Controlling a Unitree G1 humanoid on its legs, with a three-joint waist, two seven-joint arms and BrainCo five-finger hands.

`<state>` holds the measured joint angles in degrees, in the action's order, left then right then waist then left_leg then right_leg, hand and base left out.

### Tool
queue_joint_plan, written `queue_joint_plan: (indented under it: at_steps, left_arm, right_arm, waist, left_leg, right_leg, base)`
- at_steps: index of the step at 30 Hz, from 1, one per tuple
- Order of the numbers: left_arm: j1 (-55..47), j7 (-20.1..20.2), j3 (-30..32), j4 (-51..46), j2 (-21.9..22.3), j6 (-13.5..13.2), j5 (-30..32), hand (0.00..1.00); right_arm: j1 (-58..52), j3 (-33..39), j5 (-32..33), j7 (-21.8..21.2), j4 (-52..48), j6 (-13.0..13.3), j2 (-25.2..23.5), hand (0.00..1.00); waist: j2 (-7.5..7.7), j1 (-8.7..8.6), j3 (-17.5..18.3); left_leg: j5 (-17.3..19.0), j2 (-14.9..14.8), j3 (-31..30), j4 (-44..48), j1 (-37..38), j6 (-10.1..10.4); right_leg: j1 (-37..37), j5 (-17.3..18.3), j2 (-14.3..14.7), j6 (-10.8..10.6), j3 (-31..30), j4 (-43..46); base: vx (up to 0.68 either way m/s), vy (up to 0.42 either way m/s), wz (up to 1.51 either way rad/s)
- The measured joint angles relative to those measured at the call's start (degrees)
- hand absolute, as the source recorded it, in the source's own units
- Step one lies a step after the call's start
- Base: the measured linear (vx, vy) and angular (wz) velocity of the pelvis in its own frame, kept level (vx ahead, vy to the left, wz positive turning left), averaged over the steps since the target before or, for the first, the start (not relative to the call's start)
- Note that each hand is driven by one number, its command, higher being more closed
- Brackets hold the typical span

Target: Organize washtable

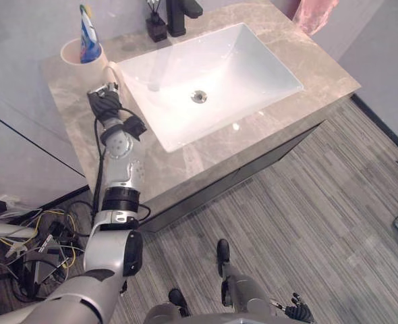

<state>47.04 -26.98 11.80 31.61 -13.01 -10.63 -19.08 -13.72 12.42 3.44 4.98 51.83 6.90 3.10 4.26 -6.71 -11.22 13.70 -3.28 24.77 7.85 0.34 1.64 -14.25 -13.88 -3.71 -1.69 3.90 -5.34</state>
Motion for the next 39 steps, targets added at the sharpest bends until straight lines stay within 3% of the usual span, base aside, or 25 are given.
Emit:
queue_joint_plan:
  at_steps: [5, 12, 17, 22, 26, 30, 34, 39]
  left_arm:
    - [2.44, 0.02, 0.06, 1.61, -3.43, 0.95, 0.61, 1.0]
    - [2.49, 0.05, -0.66, 1.12, -3.64, 1.0, 2.13, 1.0]
    - [-3.35, 0.45, -5.4, -12.89, -2.32, 0.78, 4.92, 1.0]
    - [-19.27, 2.65, -9.62, -29.8, 4.83, 0.17, 7.31, 1.0]
    - [-31.23, 5.71, -11.05, -41.23, 5.79, -1.92, 9.46, 1.0]
    - [-42.47, 8.11, -8.55, -49.78, 5.73, -5.2, 10.77, 1.0]
    - [-53.73, 10.22, -3.72, -49.59, 6.23, -5.98, 11.78, 1.0]
    - [-62.81, 9.23, 4.44, -36.38, 11.08, -4.25, 17.69, 1.0]
  right_arm:
    - [-1.73, 0.01, 0.12, -0.23, 0.04, 0.14, -0.4, 0.0]
    - [-3.09, 0.04, 2.19, -0.54, 0.57, 0.12, -1.61, 0.0]
    - [-3.35, 0.19, 2.19, -0.55, 0.72, 0.13, -2.34, 0.0]
    - [-4.14, 1.66, 2.2, -0.53, 2.58, 0.16, -2.4, 0.0]
    - [-6.25, 2.28, 2.22, -0.55, 3.06, 0.18, -2.05, 0.0]
    - [-6.75, 3.51, 2.3, -0.51, 5.17, 0.06, -1.86, 0.0]
    - [-7.61, 3.82, 2.3, -1.19, 5.77, -0.03, -1.12, 0.0]
    - [-7.79, 3.6, 2.24, -1.29, 6.98, -0.12, -0.98, 0.0]
  waist:
    - [0.95, 0.16, -0.37]
    - [1.19, 0.26, -0.3]
    - [1.21, 1.02, -0.28]
    - [0.33, 3.32, 1.53]
    - [-1.39, 5.48, 4.64]
    - [-2.07, 7.1, 7.31]
    - [-2.87, 8.43, 9.41]
    - [-2.61, 9.04, 10.66]
  left_leg:
    - [2.35, -0.56, 0.03, 5.76, -4.12, -0.55]
    - [4.72, -2.13, -0.21, 11.58, -6.42, -0.59]
    - [4.85, -2.07, -1.51, 12.09, -7.08, -0.67]
    - [4.79, -2.03, -4.93, 12.01, -6.96, -0.67]
    - [4.18, -1.65, -7.87, 10.91, -5.56, -0.68]
    - [2.82, 0.0, -10.23, 8.32, -3.52, -0.96]
    - [2.21, 0.15, -12.03, 7.2, -1.86, -0.95]
    - [0.92, 0.37, -15.91, 5.1, -0.68, -0.26]
  right_leg:
    - [-1.75, -1.14, -0.58, -0.34, -1.28, 0.0]
    - [-1.69, -1.67, -0.21, -0.59, -1.37, 0.01]
    - [-1.56, -1.68, -0.51, -0.66, -0.5, 0.01]
    - [0.26, -1.22, -0.86, -0.71, 1.79, 0.02]
    - [2.8, -0.51, -1.17, -0.78, 3.56, 0.02]
    - [5.53, 1.46, -2.78, -1.66, 5.39, 0.02]
    - [7.73, 2.09, -2.99, -1.61, 7.5, 0.0]
    - [10.16, 3.3, -3.51, -1.45, 11.58, -0.12]
  base:
    - [-0.11, 0.003, -0.05]
    - [-0.05, 0.007, -0.01]
    - [0.01, 0.011, 0.1]
    - [0.03, 0.014, 0.3]
    - [0.02, 0.009, 0.39]
    - [0.01, 0.025, 0.38]
    - [0.0, -0.012, 0.25]
    - [-0.02, -0.047, 0.38]
